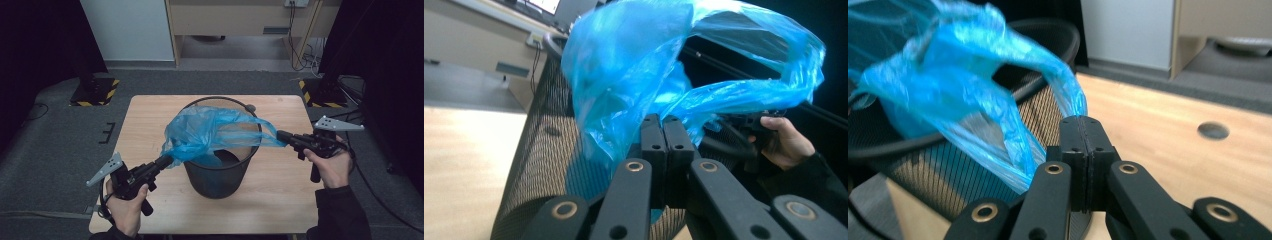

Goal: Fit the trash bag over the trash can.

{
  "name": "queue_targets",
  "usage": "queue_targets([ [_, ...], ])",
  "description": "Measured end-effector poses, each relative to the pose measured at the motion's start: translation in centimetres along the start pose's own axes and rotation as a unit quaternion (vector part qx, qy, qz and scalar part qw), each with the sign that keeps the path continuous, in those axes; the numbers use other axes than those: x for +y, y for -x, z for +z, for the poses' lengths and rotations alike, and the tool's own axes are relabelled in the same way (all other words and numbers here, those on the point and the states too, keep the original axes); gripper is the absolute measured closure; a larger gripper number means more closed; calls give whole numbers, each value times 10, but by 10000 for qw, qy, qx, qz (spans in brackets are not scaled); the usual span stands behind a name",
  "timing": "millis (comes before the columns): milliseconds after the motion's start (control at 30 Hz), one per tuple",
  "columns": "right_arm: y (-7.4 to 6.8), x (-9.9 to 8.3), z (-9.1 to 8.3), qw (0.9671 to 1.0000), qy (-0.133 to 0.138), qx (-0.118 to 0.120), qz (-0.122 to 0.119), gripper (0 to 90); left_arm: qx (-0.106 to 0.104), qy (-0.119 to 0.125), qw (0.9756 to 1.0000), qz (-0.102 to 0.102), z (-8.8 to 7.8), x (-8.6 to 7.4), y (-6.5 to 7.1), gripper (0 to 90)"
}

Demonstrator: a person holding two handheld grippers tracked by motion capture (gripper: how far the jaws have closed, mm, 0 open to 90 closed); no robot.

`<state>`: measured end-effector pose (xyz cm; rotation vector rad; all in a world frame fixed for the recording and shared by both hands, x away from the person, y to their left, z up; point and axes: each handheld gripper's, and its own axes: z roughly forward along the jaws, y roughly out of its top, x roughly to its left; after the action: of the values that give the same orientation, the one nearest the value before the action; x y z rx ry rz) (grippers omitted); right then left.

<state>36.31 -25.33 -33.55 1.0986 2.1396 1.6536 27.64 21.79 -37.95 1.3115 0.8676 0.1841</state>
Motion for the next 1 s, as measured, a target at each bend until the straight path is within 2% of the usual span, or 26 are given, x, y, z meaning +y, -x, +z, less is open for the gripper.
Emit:
queue_targets([
  [67,0,-6,2,9999,-100,42,47,897,-22,-149,9999,-9,4,-8,-2,893],
  [133,-1,-11,7,9997,-216,95,69,896,-14,-268,9996,79,8,-13,-3,893],
  [300,-6,-21,23,9981,-602,133,-59,895,-87,-529,9982,269,16,-24,-1,888],
  [400,-5,-26,28,9966,-815,82,-61,895,-145,-702,9966,413,20,-29,1,885],
  [533,0,-31,29,9945,-1049,-19,-7,894,-62,-846,9945,612,21,-31,2,884],
  [633,3,-32,28,9953,-936,-242,-21,890,-6,-707,9957,596,18,-28,0,881],
  [700,6,-31,27,9961,-770,-437,-58,888,-1,-574,9968,558,14,-25,-3,880],
  [800,11,-31,25,9967,-381,-713,-86,876,-73,-388,9983,418,10,-19,-5,872],
  [900,14,-30,24,9968,-30,-790,-120,857,-153,-246,9991,313,8,-14,-5,841],
  [1000,15,-28,26,9969,156,-735,-236,759,-229,-67,9996,140,6,-8,-7,817],
])
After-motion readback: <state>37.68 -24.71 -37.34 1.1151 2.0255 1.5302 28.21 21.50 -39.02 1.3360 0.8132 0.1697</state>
